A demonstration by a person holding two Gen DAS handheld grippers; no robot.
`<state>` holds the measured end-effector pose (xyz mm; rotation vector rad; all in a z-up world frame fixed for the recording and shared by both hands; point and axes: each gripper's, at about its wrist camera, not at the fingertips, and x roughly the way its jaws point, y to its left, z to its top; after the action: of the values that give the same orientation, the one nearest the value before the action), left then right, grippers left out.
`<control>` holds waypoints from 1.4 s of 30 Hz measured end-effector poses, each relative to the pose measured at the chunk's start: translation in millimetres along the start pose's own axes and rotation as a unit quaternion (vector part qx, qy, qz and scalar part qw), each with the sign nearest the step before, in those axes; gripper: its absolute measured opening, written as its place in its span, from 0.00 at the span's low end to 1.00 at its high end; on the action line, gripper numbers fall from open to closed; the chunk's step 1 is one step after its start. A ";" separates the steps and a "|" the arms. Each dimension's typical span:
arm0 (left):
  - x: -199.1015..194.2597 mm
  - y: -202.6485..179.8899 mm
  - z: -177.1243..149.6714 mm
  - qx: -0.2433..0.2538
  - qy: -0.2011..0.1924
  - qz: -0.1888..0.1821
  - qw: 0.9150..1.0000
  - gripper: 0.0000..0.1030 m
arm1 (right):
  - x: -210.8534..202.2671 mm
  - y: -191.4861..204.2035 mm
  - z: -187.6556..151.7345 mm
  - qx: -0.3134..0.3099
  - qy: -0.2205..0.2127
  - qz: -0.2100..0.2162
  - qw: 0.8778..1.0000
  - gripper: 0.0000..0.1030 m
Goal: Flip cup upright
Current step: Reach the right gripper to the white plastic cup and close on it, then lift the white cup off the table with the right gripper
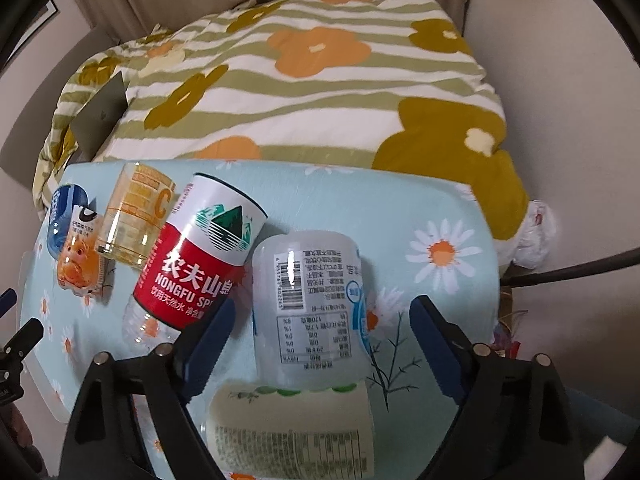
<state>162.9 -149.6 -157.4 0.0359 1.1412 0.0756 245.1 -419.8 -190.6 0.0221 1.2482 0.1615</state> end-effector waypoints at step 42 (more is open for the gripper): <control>-70.9 125.0 -29.5 0.018 -0.061 -0.009 0.998 1.00 | -82.3 143.3 -31.3 -0.035 -0.067 0.046 0.996 0.55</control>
<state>101.4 -30.9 -96.9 0.0603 1.0202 0.0364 174.5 -291.4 -108.0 0.0295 1.1073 0.2784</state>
